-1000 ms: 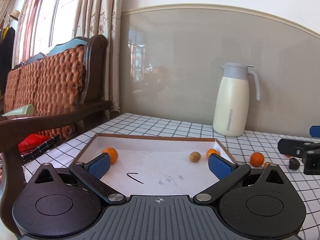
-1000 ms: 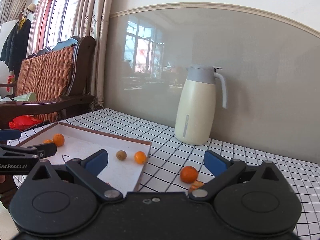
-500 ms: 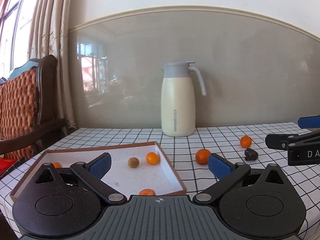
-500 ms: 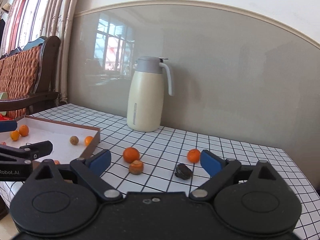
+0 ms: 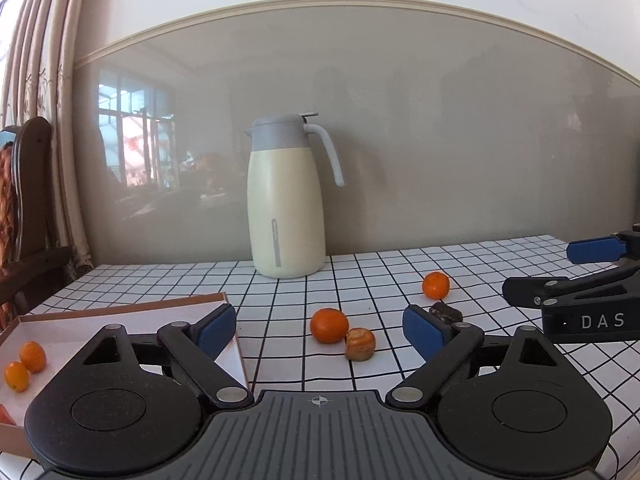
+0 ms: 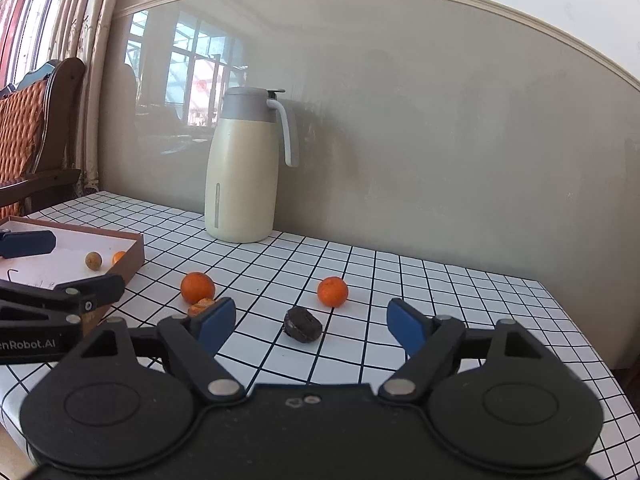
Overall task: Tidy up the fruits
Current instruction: 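Move both open grippers from the box back to the table fruits, then close the left gripper on the peeled mandarin while the right gripper closes on the dark brown fruit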
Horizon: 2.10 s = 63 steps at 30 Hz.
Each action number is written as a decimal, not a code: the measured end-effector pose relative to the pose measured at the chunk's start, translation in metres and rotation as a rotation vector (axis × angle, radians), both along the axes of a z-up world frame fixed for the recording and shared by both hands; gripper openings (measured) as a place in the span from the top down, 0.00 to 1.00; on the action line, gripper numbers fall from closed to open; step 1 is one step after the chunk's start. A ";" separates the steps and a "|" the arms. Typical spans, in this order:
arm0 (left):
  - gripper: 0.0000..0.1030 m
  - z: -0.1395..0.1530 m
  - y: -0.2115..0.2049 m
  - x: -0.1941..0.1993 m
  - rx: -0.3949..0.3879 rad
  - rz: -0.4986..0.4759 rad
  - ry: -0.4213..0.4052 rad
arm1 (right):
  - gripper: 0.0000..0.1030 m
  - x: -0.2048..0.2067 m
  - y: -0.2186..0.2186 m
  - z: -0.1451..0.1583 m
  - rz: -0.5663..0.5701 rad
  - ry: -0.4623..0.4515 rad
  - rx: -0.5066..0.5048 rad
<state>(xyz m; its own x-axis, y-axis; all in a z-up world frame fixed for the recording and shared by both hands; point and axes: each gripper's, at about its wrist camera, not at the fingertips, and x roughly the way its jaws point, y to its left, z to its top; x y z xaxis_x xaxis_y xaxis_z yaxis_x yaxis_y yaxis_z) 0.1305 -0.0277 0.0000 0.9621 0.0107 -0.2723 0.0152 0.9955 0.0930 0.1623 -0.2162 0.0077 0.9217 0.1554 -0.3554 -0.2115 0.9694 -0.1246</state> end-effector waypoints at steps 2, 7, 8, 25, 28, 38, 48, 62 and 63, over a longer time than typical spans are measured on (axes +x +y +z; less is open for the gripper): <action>0.13 -0.002 -0.005 0.009 -0.002 -0.002 0.013 | 0.35 0.009 0.001 -0.004 0.007 0.018 -0.005; 0.26 -0.012 -0.015 0.036 0.002 -0.005 0.080 | 0.44 0.034 0.002 -0.013 0.017 0.054 -0.012; 0.29 -0.015 -0.016 0.041 -0.003 -0.004 0.095 | 0.45 0.038 0.002 -0.015 0.015 0.061 -0.010; 0.52 -0.050 -0.031 0.115 -0.070 -0.020 0.287 | 0.57 0.110 0.006 -0.053 0.055 0.228 -0.005; 0.52 -0.053 -0.033 0.122 -0.067 -0.014 0.302 | 0.57 0.119 0.007 -0.056 0.061 0.252 -0.001; 0.52 -0.058 -0.032 0.140 -0.076 -0.004 0.335 | 0.58 0.138 0.006 -0.064 0.066 0.298 0.040; 0.70 -0.059 -0.035 0.144 -0.065 0.003 0.349 | 0.68 0.142 0.006 -0.067 0.071 0.311 0.052; 0.70 -0.057 -0.040 0.133 -0.051 -0.051 0.333 | 0.69 0.136 0.005 -0.065 0.056 0.314 0.052; 0.70 -0.056 -0.041 0.131 -0.049 -0.056 0.332 | 0.69 0.134 0.005 -0.064 0.054 0.313 0.051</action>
